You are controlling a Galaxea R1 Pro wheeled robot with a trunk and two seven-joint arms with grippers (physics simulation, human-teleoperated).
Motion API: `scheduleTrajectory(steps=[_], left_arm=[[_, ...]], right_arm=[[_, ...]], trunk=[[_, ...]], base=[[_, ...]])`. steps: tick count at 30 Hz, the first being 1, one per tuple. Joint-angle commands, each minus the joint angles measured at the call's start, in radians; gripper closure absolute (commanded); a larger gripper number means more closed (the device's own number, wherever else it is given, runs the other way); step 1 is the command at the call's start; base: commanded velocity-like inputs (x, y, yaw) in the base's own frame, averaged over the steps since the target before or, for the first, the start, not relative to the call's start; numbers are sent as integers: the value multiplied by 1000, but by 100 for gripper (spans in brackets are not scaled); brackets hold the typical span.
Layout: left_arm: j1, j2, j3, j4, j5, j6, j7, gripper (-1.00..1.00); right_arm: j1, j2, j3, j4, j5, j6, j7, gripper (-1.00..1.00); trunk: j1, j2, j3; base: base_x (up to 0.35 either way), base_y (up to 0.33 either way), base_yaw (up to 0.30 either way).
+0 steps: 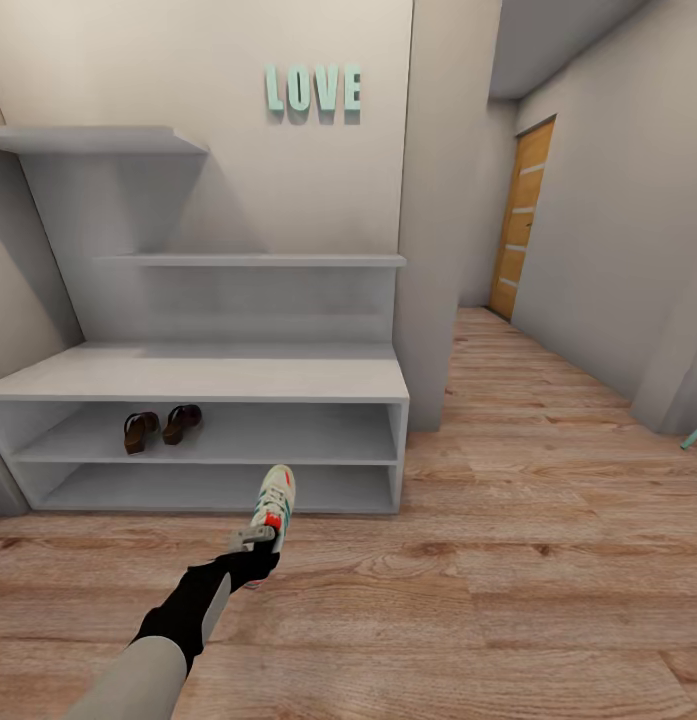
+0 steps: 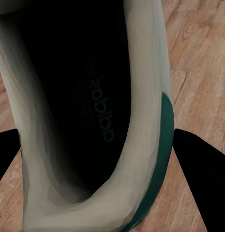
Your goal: Pick up the two gym shoes and the two sandals from the corridor floor and place them onto the hallstand (shoe rack) in the corridor, making sure they are on the rack and not on the floor. Arrange them so the two gym shoes are next to each other and the two sandals are next to each other.
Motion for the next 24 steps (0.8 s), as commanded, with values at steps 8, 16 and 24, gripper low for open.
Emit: scheduleTrajectory(steps=[8,16,24], left_arm=[[0,-4,5,-2,-9,5,-10,100],[0,-22,2,0,-8,62,-8,100],[-5,-40,1,-23,-9,194,-7,100]], right_arm=[[-1,2,40,-50,-4,6,3,100],[-1,3,41,-51,-4,6,3,100],[-1,3,41,-51,-4,6,2,100]], trunk=[[0,0,-1],[0,0,-1],[0,0,-1]], base=[[0,0,0],[0,0,0],[0,0,0]])
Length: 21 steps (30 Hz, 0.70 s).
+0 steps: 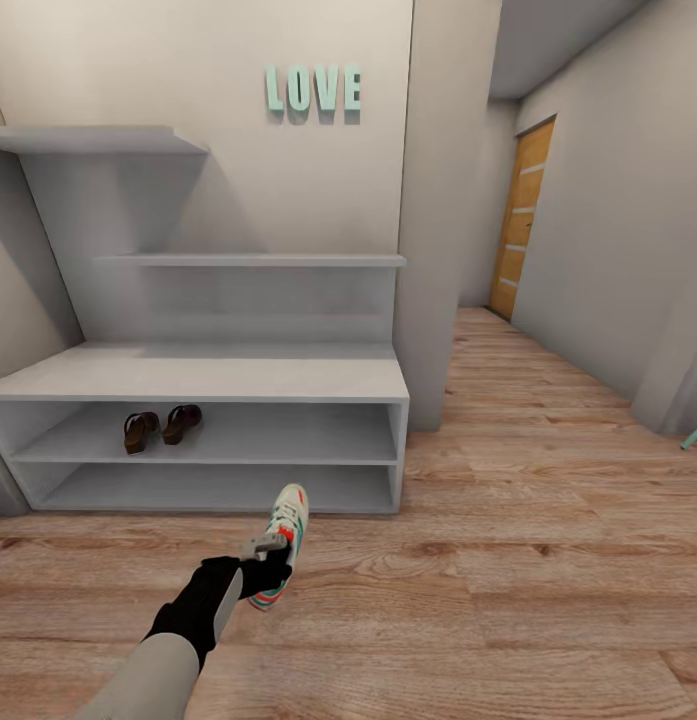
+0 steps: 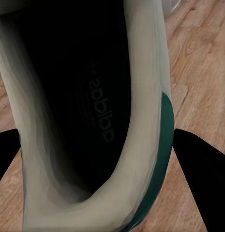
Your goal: Pick up the two gym shoes and the two sandals from the corridor floor and place them onto the hallstand (shoe rack) in the corridor, making sure they are on the rack and not on the floor. Arrange them so the two gym shoes are next to each other and the two sandals are next to each other.
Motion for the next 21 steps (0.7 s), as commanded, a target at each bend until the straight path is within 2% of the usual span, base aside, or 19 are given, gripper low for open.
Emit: scheduleTrajectory(steps=[1,10,21], left_arm=[[-1,-2,8,-7,-11,6,-8,100],[-1,-2,8,-18,-10,8,-9,100],[-2,-3,8,-20,-10,8,-9,100]], right_arm=[[-1,0,-3,-1,-6,6,3,100],[-1,0,-3,-2,-6,6,3,100],[-1,0,-3,-2,-6,6,3,100]], trunk=[[0,0,-1],[0,0,-2],[5,-3,-61]], base=[[0,0,0],[0,0,0],[0,0,0]])
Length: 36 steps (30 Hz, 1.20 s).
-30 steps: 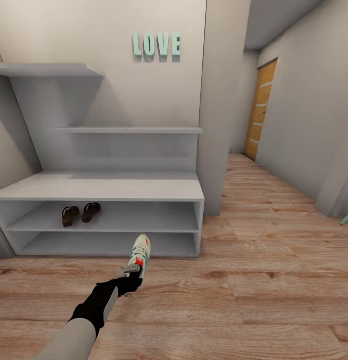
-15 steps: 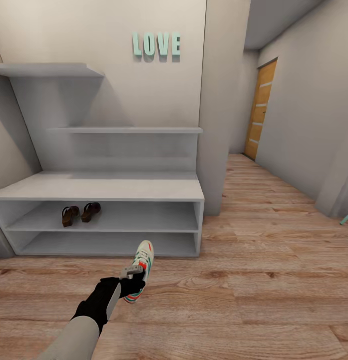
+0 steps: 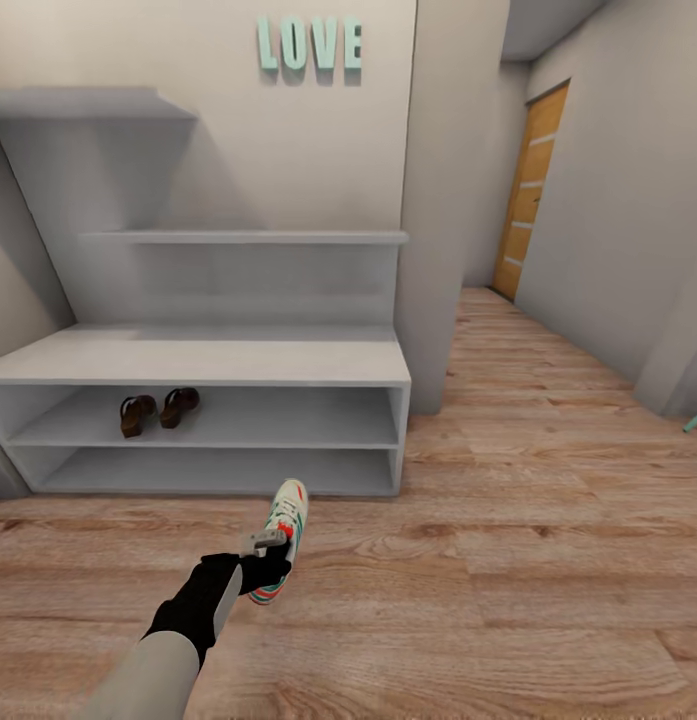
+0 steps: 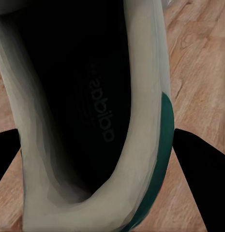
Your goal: Pick up the two gym shoes and the two sandals from the corridor floor and place them onto the hallstand (shoe rack) in the corridor, making sure they are on the rack and not on the floor. Arrange them so the two gym shoes are next to each other and the two sandals are next to each other.
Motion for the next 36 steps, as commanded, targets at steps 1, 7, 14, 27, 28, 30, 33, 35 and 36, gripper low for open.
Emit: scheduleTrajectory(steps=[1,7,14,27,28,30,33,35,36], left_arm=[[-1,-2,8,-2,-9,5,-8,100],[-1,-1,8,-2,-9,5,-8,100],[-3,0,8,-2,-10,5,-8,100],[-6,-4,9,-36,-4,-34,-8,100],[-6,-6,9,-36,-4,-37,-8,100],[-6,-11,9,-38,2,-45,-8,100],[-6,-15,10,-39,8,-52,-8,100],[-6,-17,10,-38,11,-53,-9,100],[-6,-17,10,-38,18,-53,-9,100]], right_arm=[[-1,0,-3,-1,-6,5,3,100],[-1,-1,-3,-1,-6,6,3,100],[-1,0,-3,0,-6,5,3,100],[-1,0,-3,0,-5,5,3,100],[-1,0,-3,0,-5,5,3,100],[-1,0,-3,0,-5,5,3,100],[-1,-1,-3,0,-5,5,3,100],[-1,0,-3,0,-5,5,3,100],[-1,0,-3,0,-5,5,3,100]], trunk=[[0,-1,-7],[3,-2,-40],[6,-4,-78],[12,-7,-146],[12,-7,-146],[12,-7,-146],[12,-7,-146],[12,-7,-147],[12,-7,-147]], base=[[0,0,0],[0,0,0],[0,0,0],[0,0,0],[0,0,0],[0,0,0],[0,0,0],[0,0,0],[0,0,0]])
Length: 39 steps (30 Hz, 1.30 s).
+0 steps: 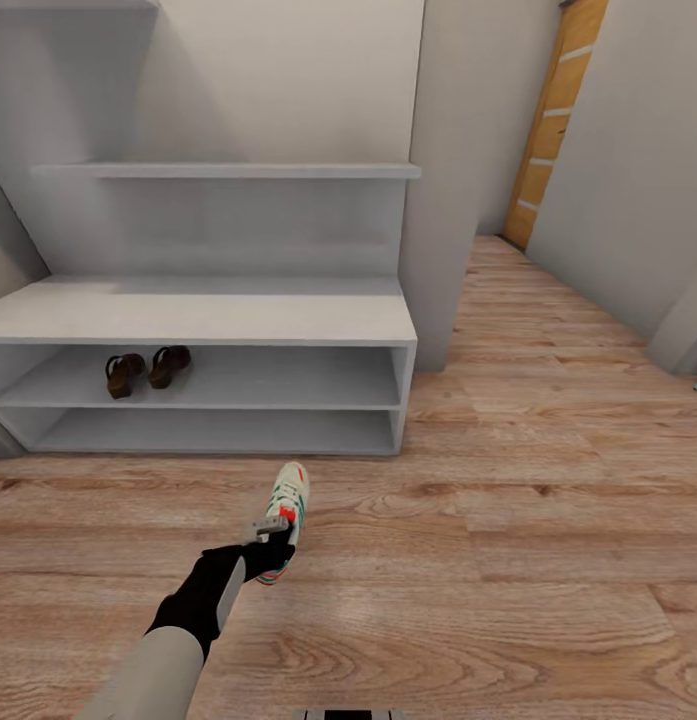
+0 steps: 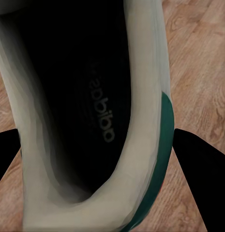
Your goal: Pick up the two gym shoes and the two sandals from the corridor floor and place them onto the hallstand (shoe rack) in the corridor, making sure they are on the rack and not on the floor. Arrange them so the two gym shoes are next to each other and the two sandals are next to each other.
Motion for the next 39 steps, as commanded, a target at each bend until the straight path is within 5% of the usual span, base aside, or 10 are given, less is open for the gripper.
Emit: scheduleTrajectory(steps=[1,7,11,39], left_arm=[[-1,-2,8,-2,-1,4,-9,100],[0,-1,8,-3,206,4,-14,100],[0,-1,7,-3,243,4,-14,100],[-1,0,7,-3,249,3,-12,100]], right_arm=[[-1,0,-3,-1,-7,6,3,100],[-1,0,-3,-1,-6,6,3,100],[-1,0,-3,-1,-6,6,3,100],[-1,0,-3,1,-6,5,2,100]], trunk=[[0,0,-1],[0,0,-1],[0,0,-1],[0,0,-1]], base=[[0,0,0],[83,-45,0],[179,-111,0],[184,-180,0]])
